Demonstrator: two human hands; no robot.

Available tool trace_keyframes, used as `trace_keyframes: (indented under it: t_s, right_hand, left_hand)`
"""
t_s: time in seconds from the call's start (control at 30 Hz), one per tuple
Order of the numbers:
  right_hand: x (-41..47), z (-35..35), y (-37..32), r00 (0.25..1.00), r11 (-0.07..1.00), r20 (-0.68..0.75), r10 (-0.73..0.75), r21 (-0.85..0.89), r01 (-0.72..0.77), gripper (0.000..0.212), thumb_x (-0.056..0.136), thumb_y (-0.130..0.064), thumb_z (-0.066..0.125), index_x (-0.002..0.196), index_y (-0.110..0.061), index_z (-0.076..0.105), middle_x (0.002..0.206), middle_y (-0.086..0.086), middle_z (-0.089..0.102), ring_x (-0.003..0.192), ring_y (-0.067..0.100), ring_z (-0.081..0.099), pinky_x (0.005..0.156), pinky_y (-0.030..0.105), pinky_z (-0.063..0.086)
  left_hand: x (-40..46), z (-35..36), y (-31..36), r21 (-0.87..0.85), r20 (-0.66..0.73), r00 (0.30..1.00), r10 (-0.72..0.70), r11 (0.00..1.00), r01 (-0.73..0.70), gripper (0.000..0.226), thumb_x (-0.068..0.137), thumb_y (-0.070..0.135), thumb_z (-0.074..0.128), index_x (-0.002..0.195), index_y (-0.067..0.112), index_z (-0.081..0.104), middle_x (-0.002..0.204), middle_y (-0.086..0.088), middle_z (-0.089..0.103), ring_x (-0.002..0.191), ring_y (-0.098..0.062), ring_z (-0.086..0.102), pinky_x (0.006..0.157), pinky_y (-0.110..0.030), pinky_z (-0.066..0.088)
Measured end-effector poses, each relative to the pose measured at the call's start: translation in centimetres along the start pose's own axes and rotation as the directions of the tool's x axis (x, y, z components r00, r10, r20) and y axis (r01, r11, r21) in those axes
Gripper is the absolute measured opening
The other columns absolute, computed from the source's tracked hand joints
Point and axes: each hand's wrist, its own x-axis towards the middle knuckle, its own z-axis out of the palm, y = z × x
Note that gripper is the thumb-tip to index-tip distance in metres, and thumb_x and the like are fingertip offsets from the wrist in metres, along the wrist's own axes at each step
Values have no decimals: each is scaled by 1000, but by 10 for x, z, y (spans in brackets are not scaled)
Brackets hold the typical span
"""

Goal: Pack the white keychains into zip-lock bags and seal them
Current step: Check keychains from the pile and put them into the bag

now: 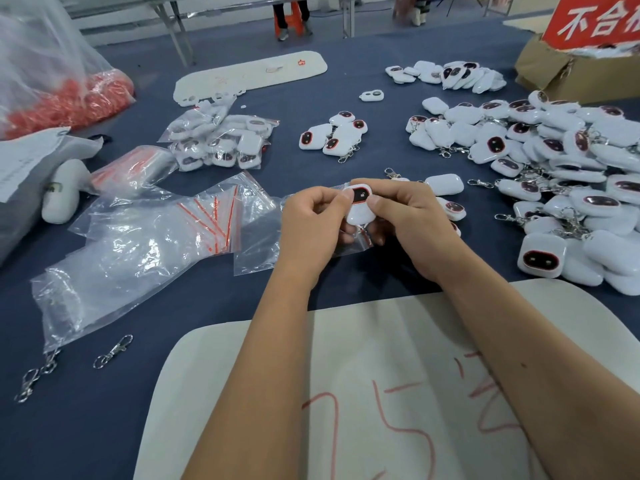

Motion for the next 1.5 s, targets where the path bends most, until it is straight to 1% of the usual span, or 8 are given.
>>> trace_keyframes:
  t_s: [0.43,0.6,0.73,0.83,0.93,1.03,1.27,1.5]
  right_hand:
    - [2,0,7,995,999,-96,1,-54,-6,25,101,-5,63,124,-14,71,75,-3,72,61,10,63,59,25,53]
    - [28,3,9,919,980,-340,198,41,-196,8,93,-8,73,94,-12,67,59,-4,67,50,12,58,53,23,50]
    - [57,15,4,937,954,-271,220,259,-149,18,94,2,70,110,-7,66,97,9,77,81,19,76,79,27,63]
    - [55,16,3,940,969,-341,-10,-235,-75,29,93,1,67,121,-7,68,116,4,73,96,16,73,94,30,58]
    - [42,9,10,899,593,-323,-294,-800,-93,28,89,0,61,112,-10,72,113,9,70,107,31,58,92,35,45]
    - [39,7,11,918,316,-348,-193,-907,-277,28,92,-10,63,119,-17,67,123,9,61,118,35,45,90,41,38]
    - [43,-17,10,910,234,-388,-146,-907,-349,32,104,-27,56,135,-19,61,128,17,60,121,39,43,100,40,32]
    - [32,-9,4,893,715,-309,-328,-699,20,15,98,-10,67,113,-12,72,100,0,75,89,20,66,78,24,46]
  left_hand:
    - [0,2,-1,-22,2,1000,17,1000,-17,20,102,26,64,97,8,71,69,-9,67,53,-14,61,52,-24,53]
    - [3,8,-3,21,-111,993,46,999,-44,16,103,21,61,100,6,63,87,-20,69,52,-16,63,51,-28,54]
    - [4,9,-3,-1,-135,990,29,1000,-30,14,103,19,60,103,5,62,97,-27,66,52,-15,62,50,-25,52]
    - [4,9,-4,-7,-139,990,32,999,-33,13,102,18,61,101,5,63,93,-27,66,54,-16,62,50,-24,52]
    - [5,9,-5,5,-129,991,32,999,-31,12,101,16,62,98,5,64,76,-12,64,52,-15,63,49,-25,52]
    - [5,8,-6,41,-101,994,33,999,-29,12,101,13,59,93,5,63,71,-6,63,49,-11,62,47,-20,50]
    - [6,-6,-6,137,37,999,19,990,-24,11,99,14,61,91,6,64,71,-6,66,49,-15,65,47,-22,50]
    - [5,-5,-5,91,-7,999,34,995,-33,17,101,25,63,92,10,64,82,-16,70,48,-18,65,45,-24,51]
